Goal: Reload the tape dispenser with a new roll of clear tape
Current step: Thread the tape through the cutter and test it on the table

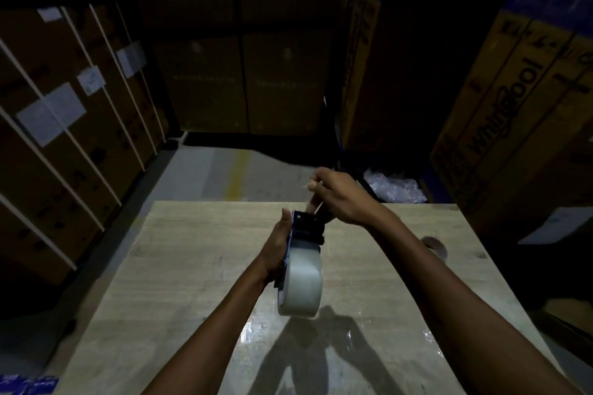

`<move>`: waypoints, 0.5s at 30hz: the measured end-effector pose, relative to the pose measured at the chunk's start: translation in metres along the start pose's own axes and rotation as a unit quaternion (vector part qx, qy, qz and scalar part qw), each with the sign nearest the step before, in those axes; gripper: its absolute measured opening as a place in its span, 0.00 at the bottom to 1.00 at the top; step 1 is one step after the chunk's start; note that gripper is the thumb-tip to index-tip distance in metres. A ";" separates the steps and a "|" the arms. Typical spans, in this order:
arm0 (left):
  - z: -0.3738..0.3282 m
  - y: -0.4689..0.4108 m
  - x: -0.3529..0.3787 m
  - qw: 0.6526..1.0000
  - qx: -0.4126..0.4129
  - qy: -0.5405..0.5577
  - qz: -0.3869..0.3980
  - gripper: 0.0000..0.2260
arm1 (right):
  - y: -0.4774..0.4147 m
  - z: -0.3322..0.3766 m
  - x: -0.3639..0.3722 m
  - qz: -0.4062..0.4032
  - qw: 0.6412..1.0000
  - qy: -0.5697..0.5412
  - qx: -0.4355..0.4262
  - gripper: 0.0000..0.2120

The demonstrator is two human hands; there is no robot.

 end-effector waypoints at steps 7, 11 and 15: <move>0.005 0.000 0.013 0.999 -0.016 -0.034 0.002 0.50 | -0.008 -0.007 -0.019 0.021 0.998 -0.049 0.032 0.07; 0.001 0.000 0.020 0.998 -0.001 -0.064 0.000 0.50 | -0.013 -0.022 -0.019 0.038 0.996 -0.065 0.038 0.07; 0.007 0.001 0.024 0.998 -0.006 -0.062 -0.011 0.52 | -0.018 -0.038 -0.014 0.069 0.992 -0.089 0.051 0.05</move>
Point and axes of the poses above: each hand's wrist, its own y-axis away from the middle knuckle, its own x-axis out of the palm, z = x × y, the point moved 10 cm from there along -y, towards the middle knuckle
